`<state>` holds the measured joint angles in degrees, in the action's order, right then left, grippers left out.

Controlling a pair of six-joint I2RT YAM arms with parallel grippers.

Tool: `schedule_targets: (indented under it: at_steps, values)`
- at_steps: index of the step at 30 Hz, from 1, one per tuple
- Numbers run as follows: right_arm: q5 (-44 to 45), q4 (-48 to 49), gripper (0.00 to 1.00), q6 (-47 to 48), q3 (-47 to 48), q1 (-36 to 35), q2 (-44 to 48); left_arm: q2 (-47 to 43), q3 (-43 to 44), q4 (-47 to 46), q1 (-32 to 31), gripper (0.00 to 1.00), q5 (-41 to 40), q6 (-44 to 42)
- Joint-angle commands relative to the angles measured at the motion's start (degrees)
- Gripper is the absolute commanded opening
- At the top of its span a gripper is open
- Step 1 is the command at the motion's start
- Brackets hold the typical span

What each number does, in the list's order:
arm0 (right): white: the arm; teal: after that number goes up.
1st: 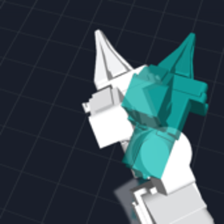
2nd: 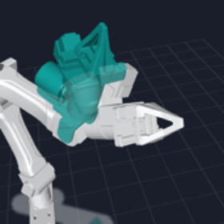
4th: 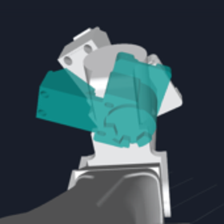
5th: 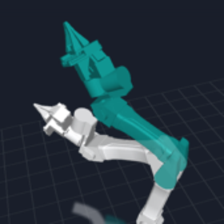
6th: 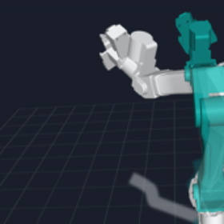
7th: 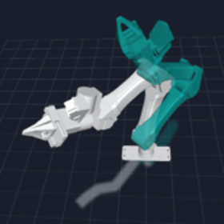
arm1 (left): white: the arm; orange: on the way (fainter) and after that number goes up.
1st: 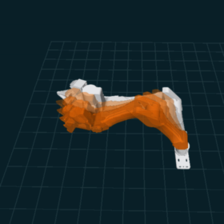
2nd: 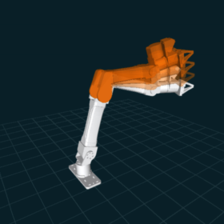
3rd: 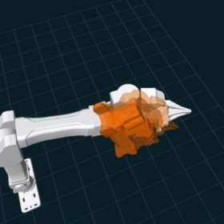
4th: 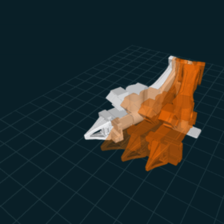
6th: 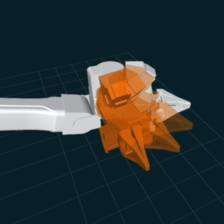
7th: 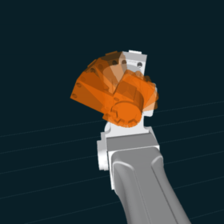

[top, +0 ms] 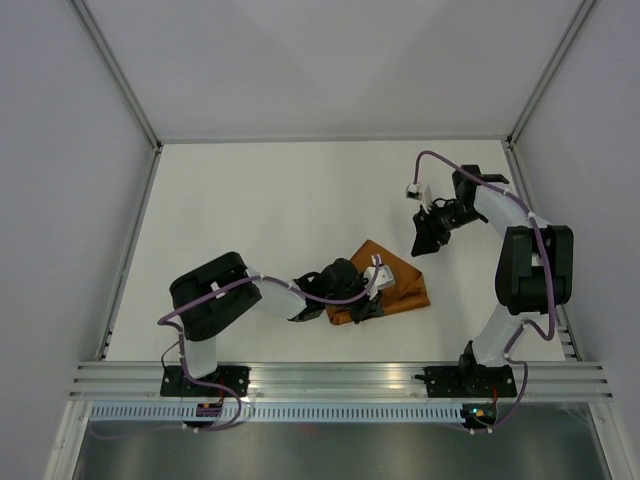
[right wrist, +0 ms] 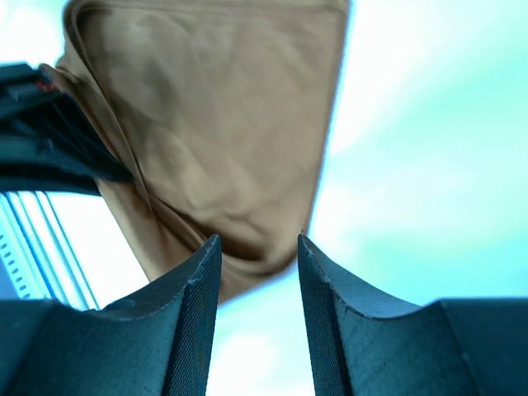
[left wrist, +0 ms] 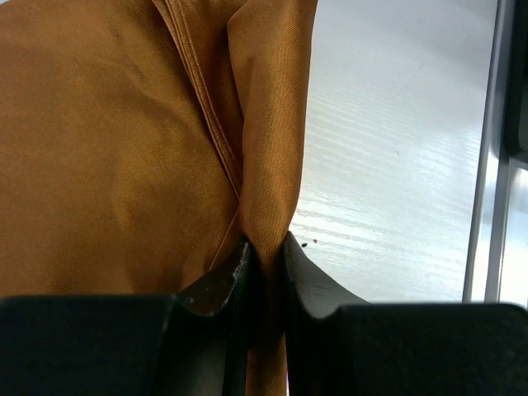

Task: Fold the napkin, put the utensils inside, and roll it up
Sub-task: Roll the napkin at the center of the board.

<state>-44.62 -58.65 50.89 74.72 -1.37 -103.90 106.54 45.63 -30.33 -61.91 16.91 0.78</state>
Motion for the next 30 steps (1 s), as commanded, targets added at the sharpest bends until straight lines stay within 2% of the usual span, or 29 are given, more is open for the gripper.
schedule_targets:
  at_steps: [1,8,15,19,25,30]
  values:
    - [0.0,1.6,0.48,1.5,-1.0,1.0,4.9,2.9,-2.3,-1.5,3.2,0.02,8.3,5.9]
    - [-1.2,2.9,0.48,7.5,-9.0,2.7,12.3,6.5,-1.0,-2.0,6.3,0.02,14.8,9.2]
    - [-1.1,5.6,0.53,16.9,-18.5,1.7,21.6,9.9,-0.2,-4.0,8.8,0.02,19.0,12.4]
    - [1.1,8.7,0.55,16.8,-23.0,-3.2,25.5,11.0,0.4,-4.0,9.3,0.02,19.9,13.1]
    - [6.6,17.1,0.56,11.6,-29.6,-12.7,31.1,12.2,1.4,-3.5,9.4,0.02,20.7,13.3]
    - [8.8,19.4,0.58,10.2,-31.6,-17.8,31.3,12.8,1.7,-3.3,9.8,0.02,21.2,13.6]
